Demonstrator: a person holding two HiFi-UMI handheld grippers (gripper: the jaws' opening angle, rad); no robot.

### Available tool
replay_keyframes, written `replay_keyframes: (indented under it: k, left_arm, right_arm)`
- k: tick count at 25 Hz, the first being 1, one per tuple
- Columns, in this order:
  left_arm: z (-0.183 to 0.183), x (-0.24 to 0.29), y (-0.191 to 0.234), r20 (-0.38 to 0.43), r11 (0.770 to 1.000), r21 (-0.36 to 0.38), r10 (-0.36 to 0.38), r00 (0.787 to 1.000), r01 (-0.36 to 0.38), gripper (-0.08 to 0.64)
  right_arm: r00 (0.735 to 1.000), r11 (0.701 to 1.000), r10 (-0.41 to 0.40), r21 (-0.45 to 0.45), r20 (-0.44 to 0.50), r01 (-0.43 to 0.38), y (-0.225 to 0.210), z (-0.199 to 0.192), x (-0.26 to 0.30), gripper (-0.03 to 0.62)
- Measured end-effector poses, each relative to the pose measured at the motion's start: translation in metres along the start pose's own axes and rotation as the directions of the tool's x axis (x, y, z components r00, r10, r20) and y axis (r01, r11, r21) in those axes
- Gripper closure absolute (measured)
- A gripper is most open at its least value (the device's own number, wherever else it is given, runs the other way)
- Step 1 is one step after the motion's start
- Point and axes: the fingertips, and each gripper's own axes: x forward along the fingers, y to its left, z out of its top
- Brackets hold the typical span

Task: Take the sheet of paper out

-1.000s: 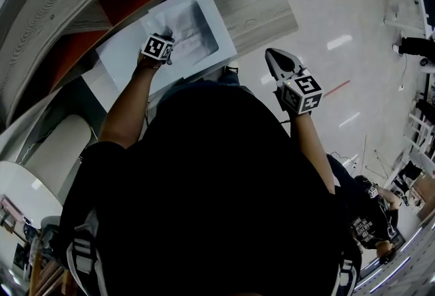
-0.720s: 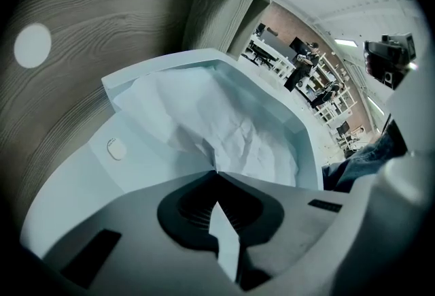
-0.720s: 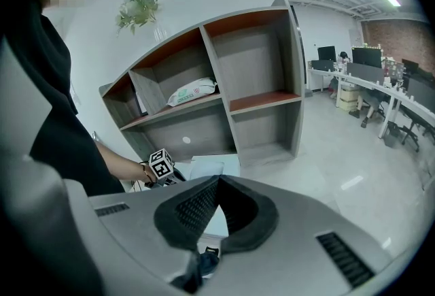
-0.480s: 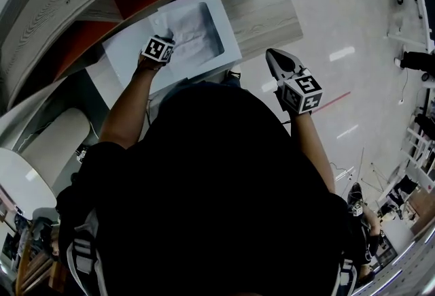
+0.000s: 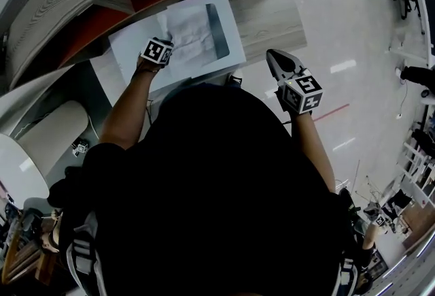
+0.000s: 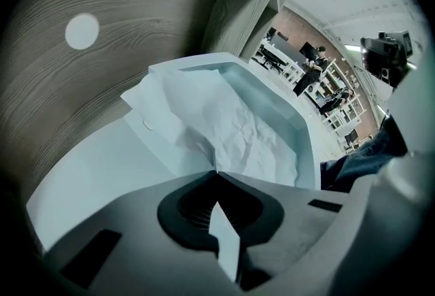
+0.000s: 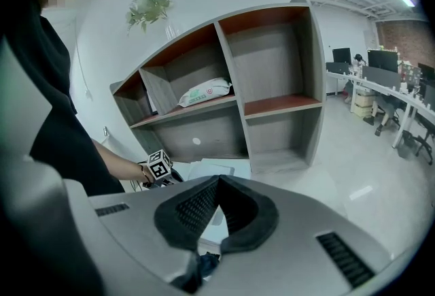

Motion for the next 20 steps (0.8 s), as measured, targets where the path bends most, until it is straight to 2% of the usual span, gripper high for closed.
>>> replay_keyframes:
  k: [20]
  left_arm:
    - [-0.039, -0.032, 0.015, 0.035, 0.996, -0.062, 0.062, 0.997, -0.060, 0.541]
  right_arm:
    - [0.997, 0.995, 0.073, -0.066, 0.014, -0.072, 0.031, 0.009, 0.016, 0.580]
